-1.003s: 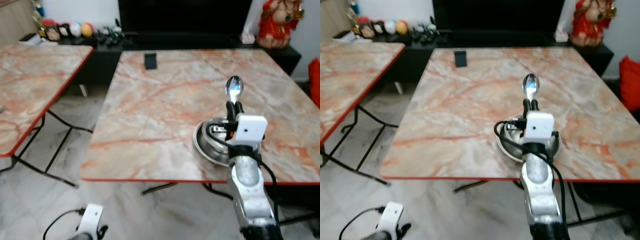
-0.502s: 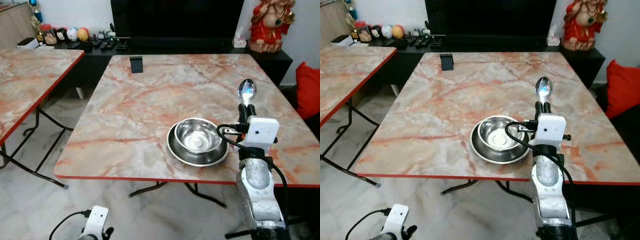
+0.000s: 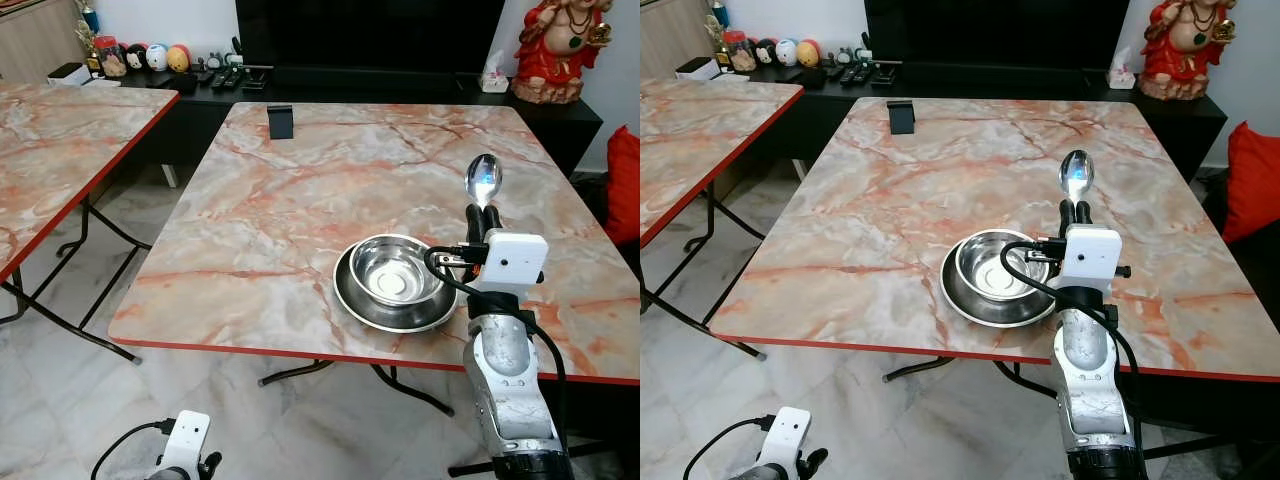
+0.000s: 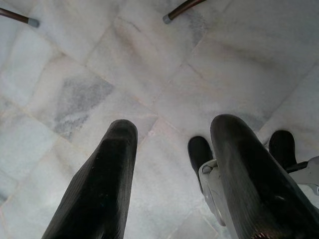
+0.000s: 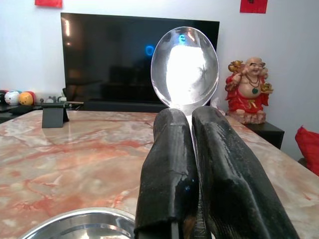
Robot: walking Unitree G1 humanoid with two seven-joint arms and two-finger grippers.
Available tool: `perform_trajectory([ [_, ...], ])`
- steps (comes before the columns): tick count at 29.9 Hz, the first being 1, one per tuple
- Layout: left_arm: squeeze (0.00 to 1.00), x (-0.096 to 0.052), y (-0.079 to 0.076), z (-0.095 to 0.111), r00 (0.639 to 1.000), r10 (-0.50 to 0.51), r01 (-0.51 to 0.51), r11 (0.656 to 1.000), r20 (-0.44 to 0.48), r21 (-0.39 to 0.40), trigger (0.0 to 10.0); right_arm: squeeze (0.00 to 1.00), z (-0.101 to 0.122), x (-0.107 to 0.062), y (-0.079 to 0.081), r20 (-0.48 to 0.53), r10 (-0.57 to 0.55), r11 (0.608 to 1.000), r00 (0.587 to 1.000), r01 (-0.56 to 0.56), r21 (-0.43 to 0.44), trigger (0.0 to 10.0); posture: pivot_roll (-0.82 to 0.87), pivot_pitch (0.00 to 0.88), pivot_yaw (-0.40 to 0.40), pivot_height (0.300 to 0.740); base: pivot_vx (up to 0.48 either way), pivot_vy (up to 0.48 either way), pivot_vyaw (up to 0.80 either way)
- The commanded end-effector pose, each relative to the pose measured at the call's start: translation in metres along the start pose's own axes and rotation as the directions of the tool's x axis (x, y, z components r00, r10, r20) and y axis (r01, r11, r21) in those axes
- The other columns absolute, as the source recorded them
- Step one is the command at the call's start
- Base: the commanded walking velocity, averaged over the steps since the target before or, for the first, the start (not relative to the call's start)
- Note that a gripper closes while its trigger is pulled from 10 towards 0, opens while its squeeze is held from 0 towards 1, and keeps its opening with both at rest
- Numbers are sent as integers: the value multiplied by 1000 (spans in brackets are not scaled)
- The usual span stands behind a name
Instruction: Setting the table
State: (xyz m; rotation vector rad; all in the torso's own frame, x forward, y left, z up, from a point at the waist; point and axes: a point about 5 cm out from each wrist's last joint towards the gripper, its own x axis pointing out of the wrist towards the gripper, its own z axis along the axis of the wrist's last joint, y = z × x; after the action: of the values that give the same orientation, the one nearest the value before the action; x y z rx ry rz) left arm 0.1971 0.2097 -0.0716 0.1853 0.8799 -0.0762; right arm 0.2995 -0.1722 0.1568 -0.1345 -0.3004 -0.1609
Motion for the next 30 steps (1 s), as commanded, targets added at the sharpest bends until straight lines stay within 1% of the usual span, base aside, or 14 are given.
perform_trajectory([
  [1, 0, -2, 0, -8, 999, -2, 1, 1000, -32, -12, 10000, 0, 3, 2, 0, 12, -3, 1000, 1000, 3, 8, 10000, -9, 0, -6, 740, 0, 0, 0],
  [4, 0, -2, -1, -11, 999, -3, 2, 1000, -39, -13, 10000, 0, 2, 2, 0, 10, -3, 1000, 1000, 3, 5, 10000, -8, 0, -8, 740, 0, 0, 0],
  [7, 0, -2, -2, -13, 999, -5, 4, 1000, -43, -10, 10000, 0, 3, 5, -6, 6, -14, 1000, 1000, 14, -16, 10000, -7, 0, -8, 740, 0, 0, 0],
  [8, 0, -3, -2, -13, 999, -5, 5, 1000, -45, -9, 10000, 0, 3, 7, -15, 7, -31, 999, 999, 31, -22, 10000, -11, 0, -8, 740, 0, 0, 0],
  [11, 0, -3, -2, -13, 999, -5, 4, 1000, -46, -8, 10000, 0, 4, 10, -27, -3, -69, 997, 998, 69, -32, 10000, -10, 0, -6, 740, 0, 0, 0],
  [12, 0, -3, -2, -13, 999, -5, 4, 1000, -46, -6, 10000, 0, 4, 14, -40, -14, -90, 993, 996, 88, -74, 10000, -10, 0, -6, 740, 0, 0, 0],
  [14, 0, -3, -2, -13, 999, -5, 4, 1000, -47, -5, 10000, 0, 7, 18, -56, -7, -119, 987, 993, 118, -110, 10000, -18, 0, -4, 740, 0, 0, 0],
  [17, 0, -2, -2, -13, 999, -6, 6, 1000, -46, -3, 10000, 0, 7, 20, -63, -17, -141, 987, 990, 139, -82, 10000, -20, 0, -2, 740, 0, 0, 0],
  [18, 0, -2, -2, -13, 999, -7, 7, 1000, -45, -2, 10000, 0, 7, 21, -68, -30, -148, 985, 988, 145, -94, 10000, -22, 0, -2, 740, 0, 0, 0],
  [23, 0, -2, -2, -12, 999, -10, 10, 1000, -44, -2, 10000, 0, 5, 30, -73, -94, -133, 987, 987, 123, -101, 10000, -30, 0, 6, 740, 0, 0, 0],
  [24, 0, -2, -2, -12, 999, -14, 14, 1000, -48, 0, 10000, 0, 0, 34, -70, -156, -94, 989, 983, 74, -130, 10000, -32, 0, 9, 740, 0, 0, 0],
  [25, 0, -2, -2, -12, 999, -15, 15, 1000, -49, -1, 10000, 0, -1, 37, -68, -181, -63, 991, 981, 40, -129, 10000, -34, 0, 9, 740, 0, 0, 0],
  [27, 0, -2, -2, -12, 999, -17, 17, 1000, -50, -2, 10000, 0, -4, 42, -65, -226, -32, 993, 974, 6, -114, 10000, -34, 0, 10, 740, 0, 0, 0],
  [30, 0, -2, -2, -12, 999, -17, 17, 1000, -50, -2, 10000, 0, -3, 44, -66, -229, -44, 996, 972, 25, -84, 10000, -28, 0, 8, 740, 0, 0, 0],
])
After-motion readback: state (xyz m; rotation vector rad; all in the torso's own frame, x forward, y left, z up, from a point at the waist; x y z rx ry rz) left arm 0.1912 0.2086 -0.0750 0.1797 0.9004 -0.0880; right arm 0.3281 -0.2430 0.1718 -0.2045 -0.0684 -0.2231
